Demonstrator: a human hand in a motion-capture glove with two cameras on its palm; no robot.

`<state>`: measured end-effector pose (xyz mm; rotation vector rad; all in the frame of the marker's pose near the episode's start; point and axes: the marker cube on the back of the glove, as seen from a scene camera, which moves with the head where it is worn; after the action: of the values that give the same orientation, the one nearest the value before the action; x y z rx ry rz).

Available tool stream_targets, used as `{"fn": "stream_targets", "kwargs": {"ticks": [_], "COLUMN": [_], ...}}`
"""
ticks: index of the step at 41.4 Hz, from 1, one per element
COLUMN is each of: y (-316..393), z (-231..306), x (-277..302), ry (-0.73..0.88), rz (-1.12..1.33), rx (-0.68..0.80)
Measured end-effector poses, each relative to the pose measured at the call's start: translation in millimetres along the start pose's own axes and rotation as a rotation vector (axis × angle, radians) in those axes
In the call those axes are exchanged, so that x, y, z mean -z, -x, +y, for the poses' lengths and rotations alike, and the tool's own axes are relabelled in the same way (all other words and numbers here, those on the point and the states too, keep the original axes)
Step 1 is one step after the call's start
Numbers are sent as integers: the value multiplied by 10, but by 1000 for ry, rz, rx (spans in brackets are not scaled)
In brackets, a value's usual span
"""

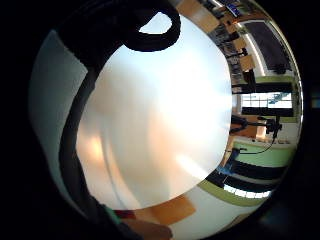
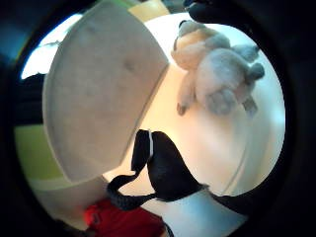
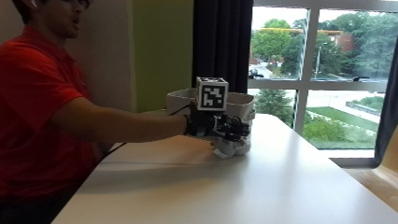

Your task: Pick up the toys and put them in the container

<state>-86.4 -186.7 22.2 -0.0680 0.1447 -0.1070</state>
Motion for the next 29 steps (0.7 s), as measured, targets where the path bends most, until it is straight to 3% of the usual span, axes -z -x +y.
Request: {"fn": "stream_targets", "kwargs": {"ticks": [29], "y": [165], "z": [-620], "x": [-253], "ry": [70], "rz": [30], "rx": [-26]}}
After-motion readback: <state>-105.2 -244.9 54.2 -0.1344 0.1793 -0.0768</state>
